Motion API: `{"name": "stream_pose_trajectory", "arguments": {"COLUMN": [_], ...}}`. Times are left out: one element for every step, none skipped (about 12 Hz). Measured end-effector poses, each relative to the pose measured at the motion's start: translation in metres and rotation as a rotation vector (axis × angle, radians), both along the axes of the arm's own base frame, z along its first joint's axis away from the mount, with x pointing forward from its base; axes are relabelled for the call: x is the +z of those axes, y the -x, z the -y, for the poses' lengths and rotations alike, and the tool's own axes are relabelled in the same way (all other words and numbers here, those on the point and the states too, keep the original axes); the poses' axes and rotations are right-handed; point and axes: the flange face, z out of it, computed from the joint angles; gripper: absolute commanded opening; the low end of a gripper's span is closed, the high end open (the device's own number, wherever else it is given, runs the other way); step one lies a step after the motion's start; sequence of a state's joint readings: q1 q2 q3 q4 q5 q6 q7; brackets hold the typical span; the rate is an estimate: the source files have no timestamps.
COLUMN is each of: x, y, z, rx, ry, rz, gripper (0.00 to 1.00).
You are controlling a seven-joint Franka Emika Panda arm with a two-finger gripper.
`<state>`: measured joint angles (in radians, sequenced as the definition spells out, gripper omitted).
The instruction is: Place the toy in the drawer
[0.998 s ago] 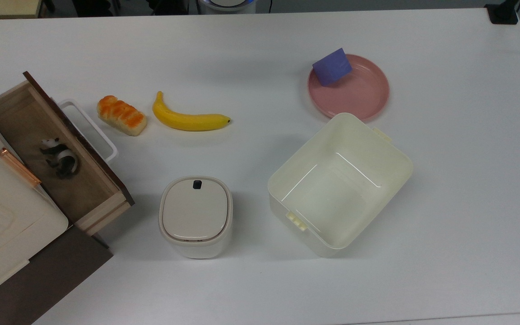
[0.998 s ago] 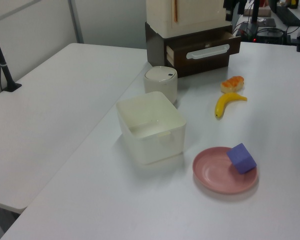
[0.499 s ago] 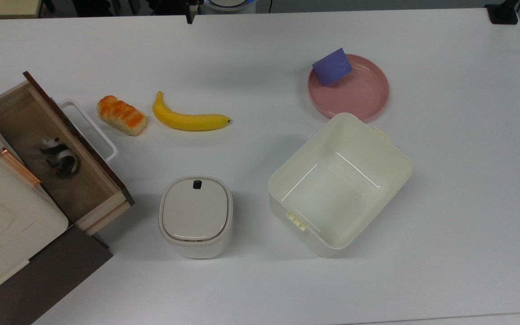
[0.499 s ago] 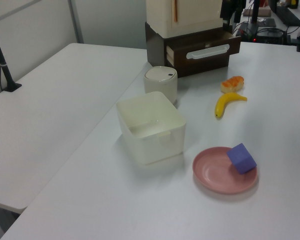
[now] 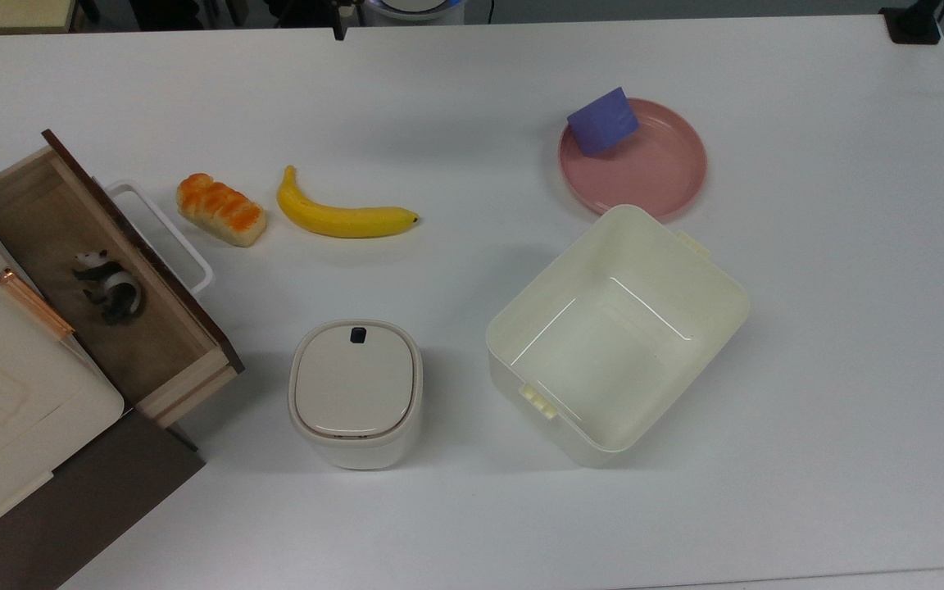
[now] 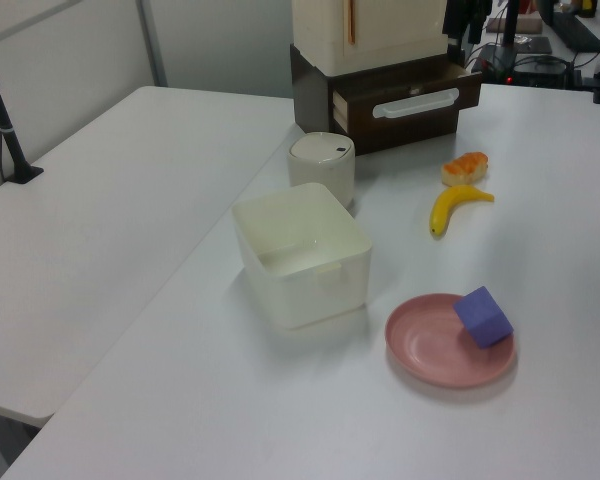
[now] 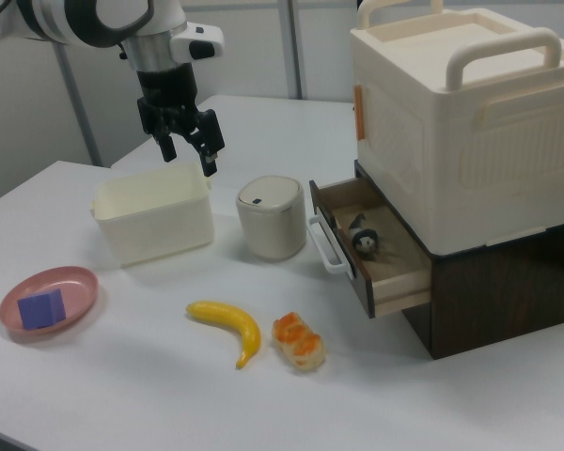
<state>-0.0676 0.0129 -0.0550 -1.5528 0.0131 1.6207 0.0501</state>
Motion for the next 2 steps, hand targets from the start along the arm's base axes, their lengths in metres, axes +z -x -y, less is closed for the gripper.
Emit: {"name": "stream_pose_trajectory", "arguments": {"x": [-0.0001,-0.0003], "y": [0.0000,-0.0002], "z": [-0.0004,-0.0017], "rx": [0.010,0.016], "ry": [0.001,0.001], "rz": [0.000,-0.001], "gripper": [1.00,1.00]}}
